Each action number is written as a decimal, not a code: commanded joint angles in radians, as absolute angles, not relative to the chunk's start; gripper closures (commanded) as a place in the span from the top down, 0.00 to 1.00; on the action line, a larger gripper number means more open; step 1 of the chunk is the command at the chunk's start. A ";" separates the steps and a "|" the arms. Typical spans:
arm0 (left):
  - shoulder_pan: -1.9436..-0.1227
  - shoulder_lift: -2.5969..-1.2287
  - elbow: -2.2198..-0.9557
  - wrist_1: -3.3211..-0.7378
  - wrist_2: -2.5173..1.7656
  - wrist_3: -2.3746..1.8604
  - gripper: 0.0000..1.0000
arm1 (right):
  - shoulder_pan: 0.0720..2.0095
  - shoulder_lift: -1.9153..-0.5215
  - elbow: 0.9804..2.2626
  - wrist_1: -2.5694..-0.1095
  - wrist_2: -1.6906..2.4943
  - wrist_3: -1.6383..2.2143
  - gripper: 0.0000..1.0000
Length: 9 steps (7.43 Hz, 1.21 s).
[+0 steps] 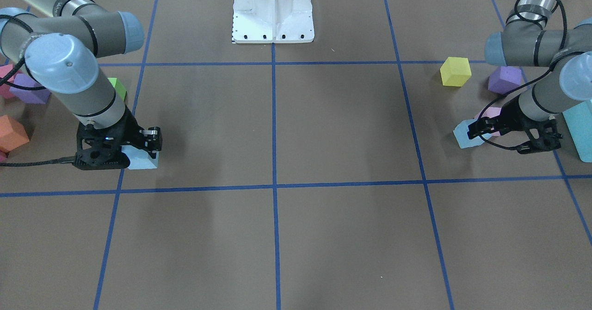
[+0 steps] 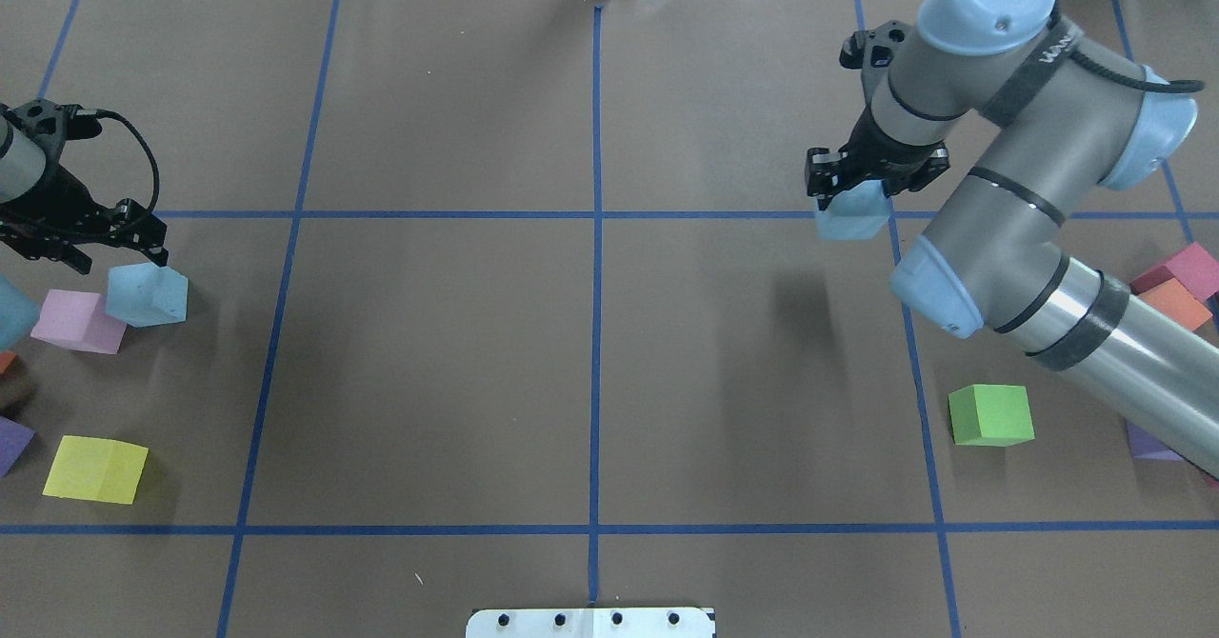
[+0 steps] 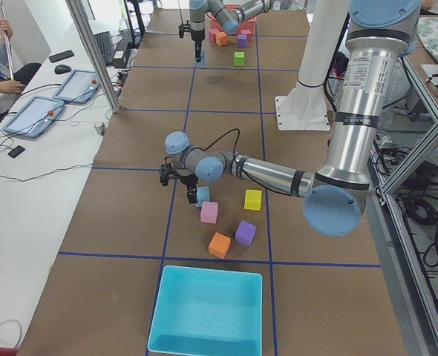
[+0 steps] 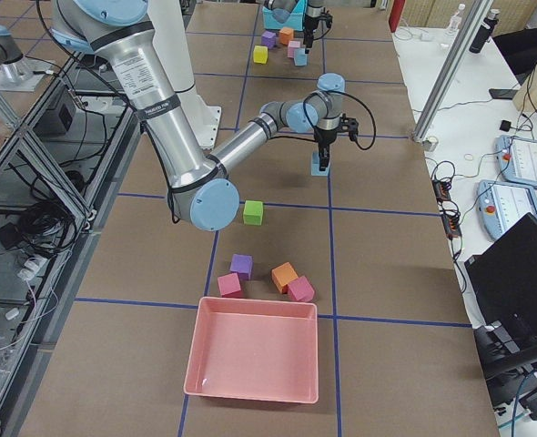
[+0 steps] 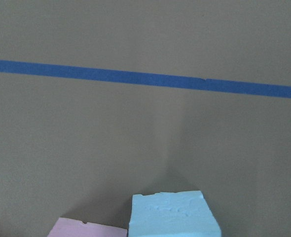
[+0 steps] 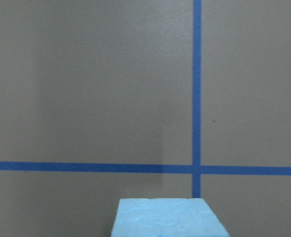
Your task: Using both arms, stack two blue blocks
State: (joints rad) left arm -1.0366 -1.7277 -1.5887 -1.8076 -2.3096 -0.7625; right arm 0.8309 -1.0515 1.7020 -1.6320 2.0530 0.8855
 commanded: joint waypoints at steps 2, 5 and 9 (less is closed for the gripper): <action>-1.026 -1.738 -1.574 -1.810 -2.310 -0.776 0.97 | 0.717 -0.962 1.694 -1.640 1.988 1.003 0.60; -1.002 -1.738 -1.562 -1.821 -2.310 -0.793 0.93 | 0.648 -0.859 1.629 -1.637 1.944 1.107 0.61; -0.980 -1.738 -1.562 -1.821 -2.310 -0.831 0.68 | 0.601 -0.776 1.540 -1.626 1.918 1.152 0.61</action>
State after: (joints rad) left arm -0.9821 -1.7380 -1.5615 -1.8208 -2.3102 -0.8267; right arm 0.6190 -0.8019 1.5701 -1.6305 1.9292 1.1283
